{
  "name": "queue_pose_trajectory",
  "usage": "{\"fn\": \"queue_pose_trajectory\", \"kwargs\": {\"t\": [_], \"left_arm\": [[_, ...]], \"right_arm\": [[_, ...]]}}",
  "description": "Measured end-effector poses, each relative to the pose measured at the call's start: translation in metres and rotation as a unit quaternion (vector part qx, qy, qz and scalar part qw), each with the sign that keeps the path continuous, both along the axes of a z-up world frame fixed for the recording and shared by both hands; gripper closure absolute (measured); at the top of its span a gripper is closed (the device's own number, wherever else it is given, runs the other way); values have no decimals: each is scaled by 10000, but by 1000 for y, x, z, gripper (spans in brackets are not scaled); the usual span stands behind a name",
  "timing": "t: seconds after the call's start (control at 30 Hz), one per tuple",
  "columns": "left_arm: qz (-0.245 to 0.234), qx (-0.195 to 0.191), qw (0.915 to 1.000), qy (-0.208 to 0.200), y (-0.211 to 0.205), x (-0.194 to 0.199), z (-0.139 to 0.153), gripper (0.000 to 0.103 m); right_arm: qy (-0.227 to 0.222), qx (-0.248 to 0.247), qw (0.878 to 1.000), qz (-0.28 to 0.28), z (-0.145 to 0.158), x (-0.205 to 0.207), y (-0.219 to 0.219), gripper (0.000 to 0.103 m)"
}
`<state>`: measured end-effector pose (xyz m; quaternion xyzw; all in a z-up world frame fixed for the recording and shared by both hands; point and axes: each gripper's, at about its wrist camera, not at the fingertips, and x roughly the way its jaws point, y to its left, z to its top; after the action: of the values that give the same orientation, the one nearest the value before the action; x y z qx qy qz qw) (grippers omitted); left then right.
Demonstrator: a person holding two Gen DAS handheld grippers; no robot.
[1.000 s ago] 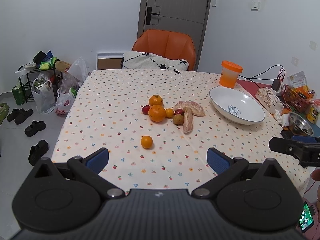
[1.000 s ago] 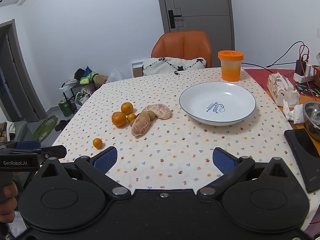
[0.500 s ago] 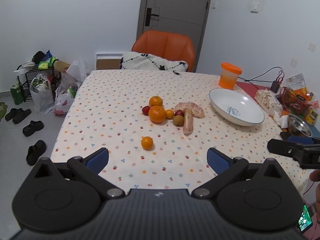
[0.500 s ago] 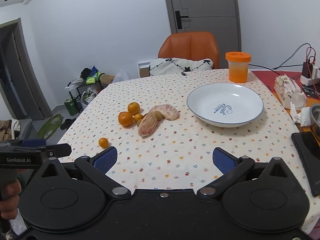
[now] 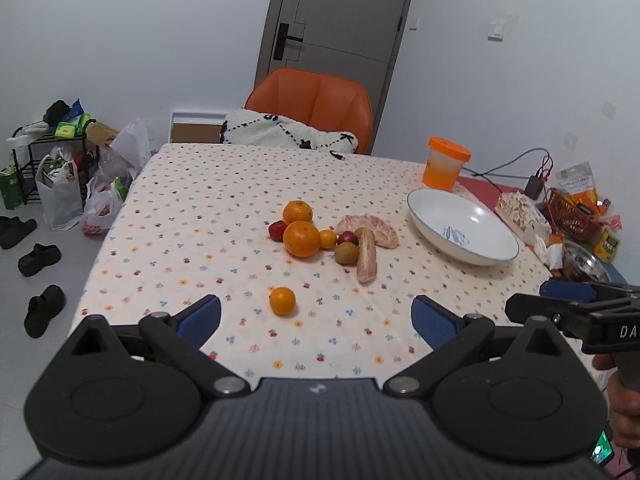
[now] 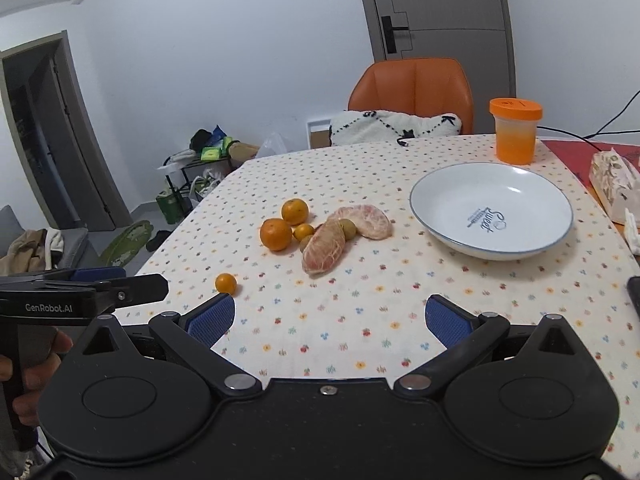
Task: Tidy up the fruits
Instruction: 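Grasp the small tangerine with the left tool while the right tool grasps a peeled pomelo segment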
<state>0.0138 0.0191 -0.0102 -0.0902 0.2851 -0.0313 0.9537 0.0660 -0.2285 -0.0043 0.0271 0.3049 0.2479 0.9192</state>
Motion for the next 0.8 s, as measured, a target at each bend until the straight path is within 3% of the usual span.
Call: {"fn": "queue_pose_trajectory", "kwargs": {"t": [0.07,0.33,0.57,0.67,0.8], "left_arm": [[16,-36,10000,-33,2,4,-1,2],[83,-238,9996,81,10,25,-12,23],[158,-198,9993,271,12,43,-25,26],[140,-200,9990,363,13,51,-31,33],[87,-246,9983,514,12,60,-39,43]], "right_arm": [[39,10,10000,17,-3,5,2,0],[172,217,9995,122,-14,26,10,5],[291,231,9992,118,-24,49,19,5],[374,229,9990,56,-30,60,21,5],[496,281,9981,236,-36,70,27,18]]}}
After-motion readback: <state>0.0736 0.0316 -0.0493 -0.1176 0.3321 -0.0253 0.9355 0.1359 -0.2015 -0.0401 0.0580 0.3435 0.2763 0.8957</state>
